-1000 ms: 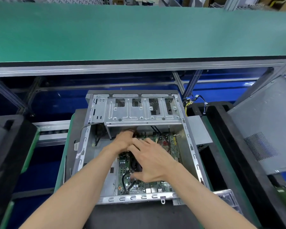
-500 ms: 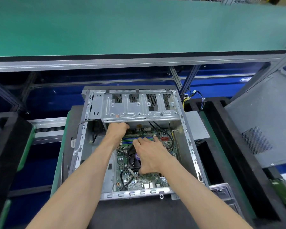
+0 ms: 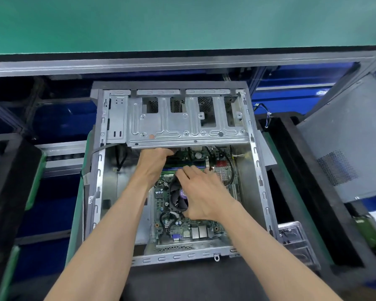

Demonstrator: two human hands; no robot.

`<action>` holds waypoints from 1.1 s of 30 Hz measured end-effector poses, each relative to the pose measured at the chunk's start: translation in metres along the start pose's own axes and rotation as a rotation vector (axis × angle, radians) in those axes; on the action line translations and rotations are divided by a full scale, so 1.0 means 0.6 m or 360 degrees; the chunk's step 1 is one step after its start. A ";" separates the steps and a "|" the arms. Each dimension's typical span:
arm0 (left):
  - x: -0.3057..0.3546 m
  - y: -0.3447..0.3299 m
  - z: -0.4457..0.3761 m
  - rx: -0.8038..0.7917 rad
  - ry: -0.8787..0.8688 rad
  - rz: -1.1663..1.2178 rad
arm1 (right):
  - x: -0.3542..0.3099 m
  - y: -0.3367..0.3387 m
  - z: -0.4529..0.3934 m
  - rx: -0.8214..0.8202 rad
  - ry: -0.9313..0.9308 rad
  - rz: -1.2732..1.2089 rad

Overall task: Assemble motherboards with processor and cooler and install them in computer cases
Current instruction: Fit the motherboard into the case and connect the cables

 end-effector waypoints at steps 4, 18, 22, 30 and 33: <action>0.009 -0.004 0.006 -0.0086 -0.0242 0.0237 | -0.003 0.007 0.005 0.0031 0.0021 -0.0005; 0.011 -0.001 0.003 -0.0079 -0.0273 0.0131 | -0.009 0.017 0.017 -0.0011 0.0014 0.0069; 0.003 0.003 -0.011 -0.0053 -0.0220 0.0047 | -0.010 0.016 0.014 -0.0036 0.0025 0.0070; -0.011 0.007 -0.017 0.0009 0.0002 0.0117 | -0.006 0.012 0.005 -0.0068 0.0049 0.0015; -0.017 0.006 -0.024 -0.0011 0.0017 0.0158 | -0.007 0.009 0.004 -0.0092 0.0063 0.0031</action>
Point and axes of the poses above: each hand's wrist, its own z-axis away from the middle knuckle, its own y-axis out of the back of the hand, x = y × z, the point moved 7 cm from there along -z, towards the middle knuckle, and after that the axes turned 3 degrees about -x, right-handed, at the moved point
